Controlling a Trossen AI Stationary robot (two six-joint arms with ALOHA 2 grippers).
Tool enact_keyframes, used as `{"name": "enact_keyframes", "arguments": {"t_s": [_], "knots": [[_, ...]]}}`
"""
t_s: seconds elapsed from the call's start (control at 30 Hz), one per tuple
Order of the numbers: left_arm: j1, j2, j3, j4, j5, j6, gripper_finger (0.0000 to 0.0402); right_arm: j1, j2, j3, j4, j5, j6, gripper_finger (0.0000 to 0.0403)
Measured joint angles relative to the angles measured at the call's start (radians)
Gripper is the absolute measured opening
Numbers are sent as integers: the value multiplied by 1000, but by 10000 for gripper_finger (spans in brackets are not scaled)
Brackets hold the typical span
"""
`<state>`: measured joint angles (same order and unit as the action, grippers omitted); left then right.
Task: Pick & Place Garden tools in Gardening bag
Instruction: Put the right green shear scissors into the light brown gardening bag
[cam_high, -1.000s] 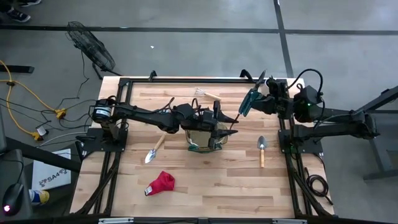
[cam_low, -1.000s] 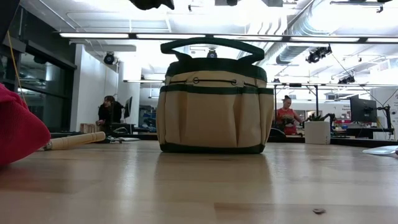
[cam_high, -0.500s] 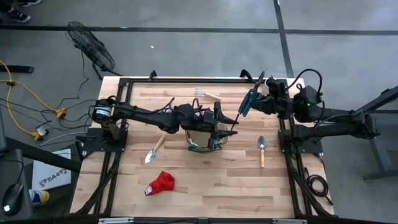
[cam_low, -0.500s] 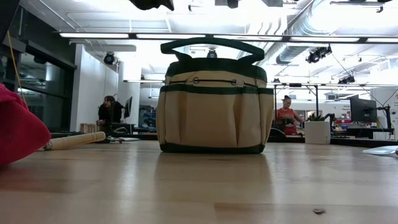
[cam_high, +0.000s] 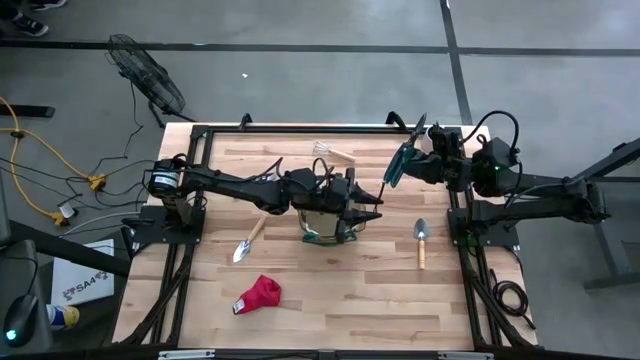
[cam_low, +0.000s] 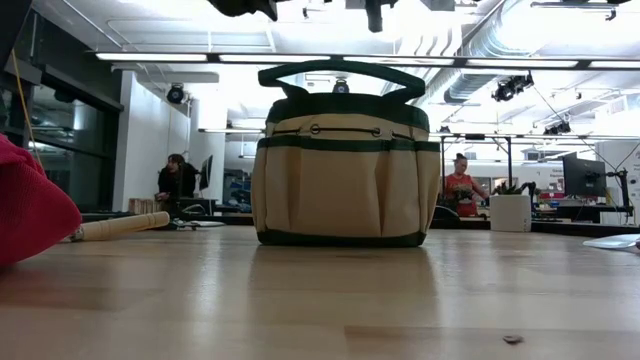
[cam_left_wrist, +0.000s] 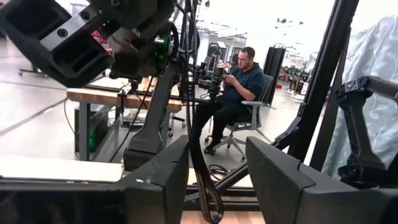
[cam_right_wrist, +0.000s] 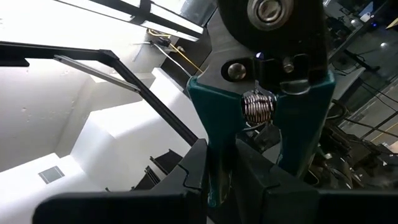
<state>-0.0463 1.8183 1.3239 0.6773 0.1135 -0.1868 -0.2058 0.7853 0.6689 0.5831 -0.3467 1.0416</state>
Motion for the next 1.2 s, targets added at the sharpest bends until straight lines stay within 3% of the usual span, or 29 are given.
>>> {"name": "enact_keyframes", "arguments": {"t_s": [0.3, 0.7, 1.2], "knots": [[0, 0, 0, -62, 11, -57, 14, 0, 0, 0, -6, -3, 0, 37], [0, -14, 0, -86, 11, -58, 1, 0, 0, 0, -16, -3, 0, 43], [0, -166, 0, -392, -87, -42, 0, 0, 0, 0, -44, -1, -25, 50]]}}
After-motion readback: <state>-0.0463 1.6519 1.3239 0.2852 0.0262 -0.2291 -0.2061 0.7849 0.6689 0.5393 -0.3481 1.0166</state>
